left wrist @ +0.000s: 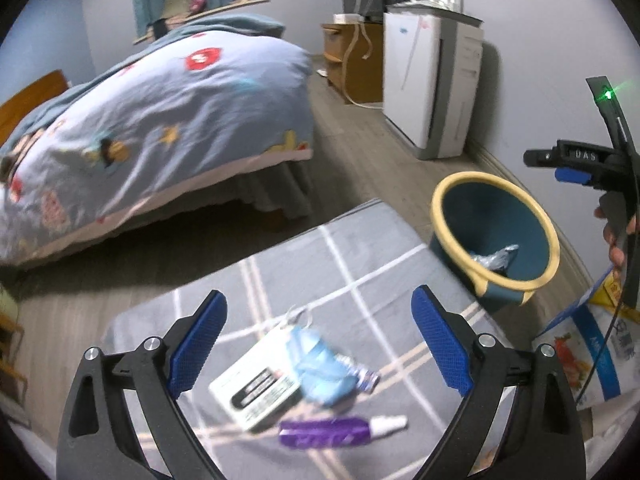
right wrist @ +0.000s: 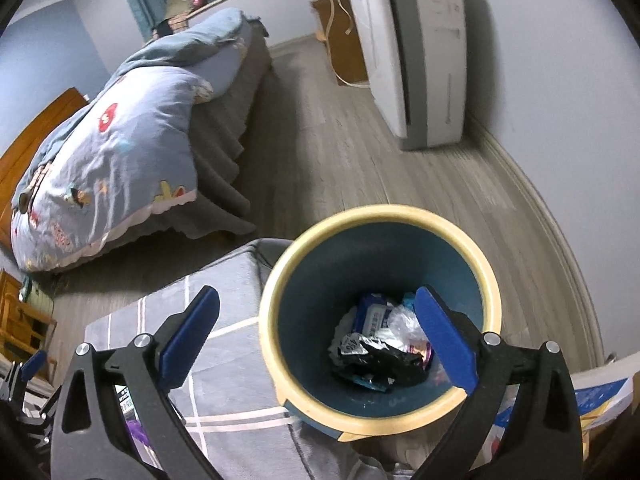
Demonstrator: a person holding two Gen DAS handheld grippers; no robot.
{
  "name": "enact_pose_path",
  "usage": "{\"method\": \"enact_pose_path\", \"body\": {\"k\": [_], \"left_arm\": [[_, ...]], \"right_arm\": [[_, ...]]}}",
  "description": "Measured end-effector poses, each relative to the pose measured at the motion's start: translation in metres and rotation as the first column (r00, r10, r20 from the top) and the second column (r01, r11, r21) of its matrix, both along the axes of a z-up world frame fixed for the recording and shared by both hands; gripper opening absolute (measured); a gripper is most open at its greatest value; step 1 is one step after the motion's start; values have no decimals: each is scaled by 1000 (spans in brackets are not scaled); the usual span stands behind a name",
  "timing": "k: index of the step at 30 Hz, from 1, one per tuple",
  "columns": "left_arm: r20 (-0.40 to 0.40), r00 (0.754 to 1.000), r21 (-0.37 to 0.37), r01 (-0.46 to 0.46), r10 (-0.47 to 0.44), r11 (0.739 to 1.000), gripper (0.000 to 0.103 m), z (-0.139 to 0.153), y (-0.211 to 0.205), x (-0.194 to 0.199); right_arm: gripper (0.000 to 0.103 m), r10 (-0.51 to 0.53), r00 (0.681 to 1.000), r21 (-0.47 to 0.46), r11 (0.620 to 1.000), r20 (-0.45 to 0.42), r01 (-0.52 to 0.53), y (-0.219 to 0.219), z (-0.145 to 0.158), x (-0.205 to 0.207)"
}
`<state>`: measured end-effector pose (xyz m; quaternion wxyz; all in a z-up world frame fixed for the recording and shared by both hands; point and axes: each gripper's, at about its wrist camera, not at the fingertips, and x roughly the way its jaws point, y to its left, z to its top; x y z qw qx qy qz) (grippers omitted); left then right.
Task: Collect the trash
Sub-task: 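Move both tools back over the cushion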
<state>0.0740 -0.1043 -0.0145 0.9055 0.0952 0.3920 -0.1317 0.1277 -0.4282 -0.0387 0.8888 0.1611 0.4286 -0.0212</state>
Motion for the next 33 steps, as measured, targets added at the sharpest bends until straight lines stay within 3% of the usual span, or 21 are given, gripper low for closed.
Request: {"method": "enact_pose_path", "body": {"k": [4, 13, 18, 20, 24, 33], "left_arm": [[-22, 999, -3, -44, 44, 999, 94, -12, 27, -14], [-43, 994, -34, -106, 104, 994, 94, -19, 58, -6], [-75, 988, 0, -133, 132, 991, 94, -30, 72, 0], [-87, 985, 7, -149, 149, 989, 94, -34, 80, 3], [-107, 981, 11, -162, 163, 987, 94, -39, 92, 6], [-134, 967, 34, -213, 216, 976, 94, -49, 118, 19]], "right_arm": [[97, 51, 998, -14, 999, 24, -51, 22, 9, -2], [97, 183, 982, -35, 983, 32, -182, 78, 10, -8], [97, 230, 973, -32, 972, -37, -231, 108, -14, -12], [97, 262, 962, 14, 965, -77, -262, 123, -27, -14], [97, 330, 934, 7, 943, -135, -332, 155, -46, -19], [97, 407, 899, 57, 913, -163, -403, 200, -71, -16]]}}
